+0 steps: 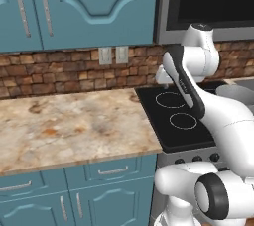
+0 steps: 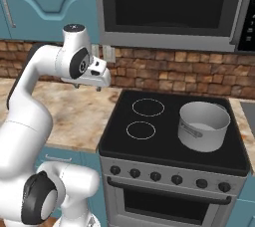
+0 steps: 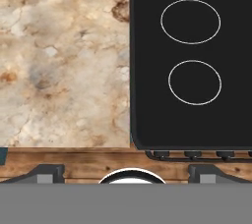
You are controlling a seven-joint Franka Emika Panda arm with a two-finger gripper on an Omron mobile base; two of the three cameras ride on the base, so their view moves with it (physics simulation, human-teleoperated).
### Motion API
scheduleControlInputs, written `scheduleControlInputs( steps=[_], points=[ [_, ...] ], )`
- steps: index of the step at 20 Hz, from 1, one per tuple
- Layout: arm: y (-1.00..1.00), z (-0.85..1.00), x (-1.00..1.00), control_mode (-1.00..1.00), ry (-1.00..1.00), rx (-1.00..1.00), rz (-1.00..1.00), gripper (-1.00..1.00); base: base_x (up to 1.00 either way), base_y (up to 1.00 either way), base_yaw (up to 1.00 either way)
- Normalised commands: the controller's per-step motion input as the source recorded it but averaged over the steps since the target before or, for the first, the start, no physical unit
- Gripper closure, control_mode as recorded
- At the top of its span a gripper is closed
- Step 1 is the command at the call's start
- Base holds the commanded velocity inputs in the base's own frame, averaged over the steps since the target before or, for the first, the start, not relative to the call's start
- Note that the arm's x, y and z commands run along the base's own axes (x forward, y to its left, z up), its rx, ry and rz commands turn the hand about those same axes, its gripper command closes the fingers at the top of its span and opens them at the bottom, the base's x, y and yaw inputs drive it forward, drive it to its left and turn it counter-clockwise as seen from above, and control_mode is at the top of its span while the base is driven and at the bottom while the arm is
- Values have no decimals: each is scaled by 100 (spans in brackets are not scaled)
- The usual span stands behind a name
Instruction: Turn on the front right burner of the stove.
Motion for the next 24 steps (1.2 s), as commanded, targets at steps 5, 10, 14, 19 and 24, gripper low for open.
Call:
scheduleControlInputs(
  steps=[5, 10, 14, 19, 24],
  points=[
    [-1, -5, 0, -100, 0, 0, 0, -100, 0, 0, 0],
    [-50, -42, -11, -100, 0, 0, -2, -100, 0, 0, 0],
    [-98, -61, -13, -100, 0, 5, -1, -100, 0, 0, 0],
    [-100, -49, -20, -100, 0, 6, 0, -100, 0, 0, 0],
    [-100, -49, -27, -100, -3, 8, 0, -100, 0, 0, 0]
  ],
)
